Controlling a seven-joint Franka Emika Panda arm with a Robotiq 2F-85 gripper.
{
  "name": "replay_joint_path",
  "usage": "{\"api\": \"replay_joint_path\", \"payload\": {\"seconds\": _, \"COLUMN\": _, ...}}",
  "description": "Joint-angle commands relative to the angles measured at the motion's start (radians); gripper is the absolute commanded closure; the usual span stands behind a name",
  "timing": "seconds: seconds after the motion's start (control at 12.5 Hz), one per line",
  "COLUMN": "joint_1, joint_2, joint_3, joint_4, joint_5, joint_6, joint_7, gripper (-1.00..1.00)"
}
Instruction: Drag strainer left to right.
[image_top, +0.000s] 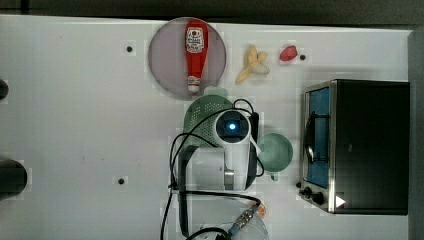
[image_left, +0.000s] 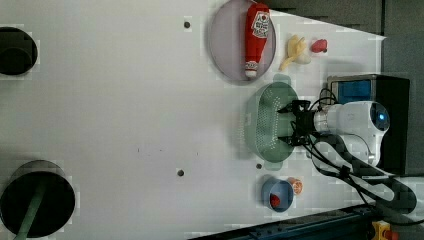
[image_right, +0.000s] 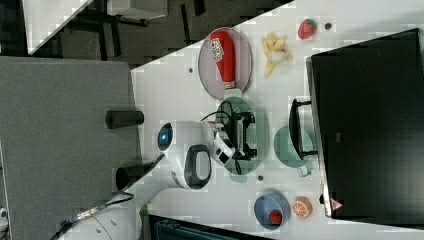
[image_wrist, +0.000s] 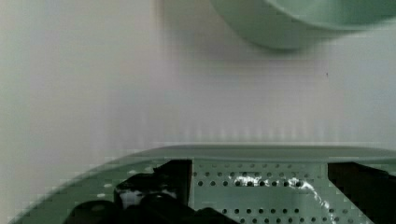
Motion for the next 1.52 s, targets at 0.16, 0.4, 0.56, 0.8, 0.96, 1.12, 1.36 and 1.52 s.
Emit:
{"api": "replay_joint_path", "payload": {"seconds": 0.16, "joint_1": -0.006, "joint_2": -0.020, "joint_3": -0.049, "joint_4": 0.000, "joint_5": 0.001, "joint_6": 0.006, "joint_7": -0.137, "gripper": -1.00}}
{"api": "replay_joint_path", "payload": {"seconds": 0.4, "joint_1": -0.007, "joint_2": -0.039, "joint_3": -0.037, "joint_4": 0.003, "joint_5": 0.001, "joint_6": 0.000, "joint_7": -0.242, "gripper": -1.00}}
{"api": "replay_joint_path", "payload": {"seconds": 0.56, "joint_1": -0.007, "joint_2": -0.086, "joint_3": -0.015, "joint_4": 0.002, "joint_5": 0.002, "joint_6": -0.023, "joint_7": -0.467, "gripper": -1.00}}
{"api": "replay_joint_path", "payload": {"seconds": 0.8, "joint_1": -0.007, "joint_2": -0.217, "joint_3": -0.001, "joint_4": 0.021, "joint_5": 0.005, "joint_6": -0.114, "joint_7": -0.720, "gripper": -1.00}}
{"api": "replay_joint_path", "payload": {"seconds": 0.96, "joint_1": -0.007, "joint_2": -0.320, "joint_3": 0.009, "joint_4": 0.060, "joint_5": 0.005, "joint_6": -0.254, "joint_7": -0.760, "gripper": -1.00}}
{"api": "replay_joint_path", "payload": {"seconds": 1.12, "joint_1": -0.006, "joint_2": -0.417, "joint_3": 0.030, "joint_4": 0.127, "joint_5": 0.006, "joint_6": -0.455, "joint_7": -0.760, "gripper": -1.00}}
{"api": "replay_joint_path", "payload": {"seconds": 1.36, "joint_1": -0.005, "joint_2": -0.529, "joint_3": 0.042, "joint_4": 0.267, "joint_5": 0.009, "joint_6": -0.750, "joint_7": -0.766, "gripper": -1.00}}
{"api": "replay_joint_path", "payload": {"seconds": 1.52, "joint_1": -0.003, "joint_2": -0.593, "joint_3": 0.046, "joint_4": 0.341, "joint_5": 0.038, "joint_6": -0.930, "joint_7": -0.768, "gripper": -1.00}}
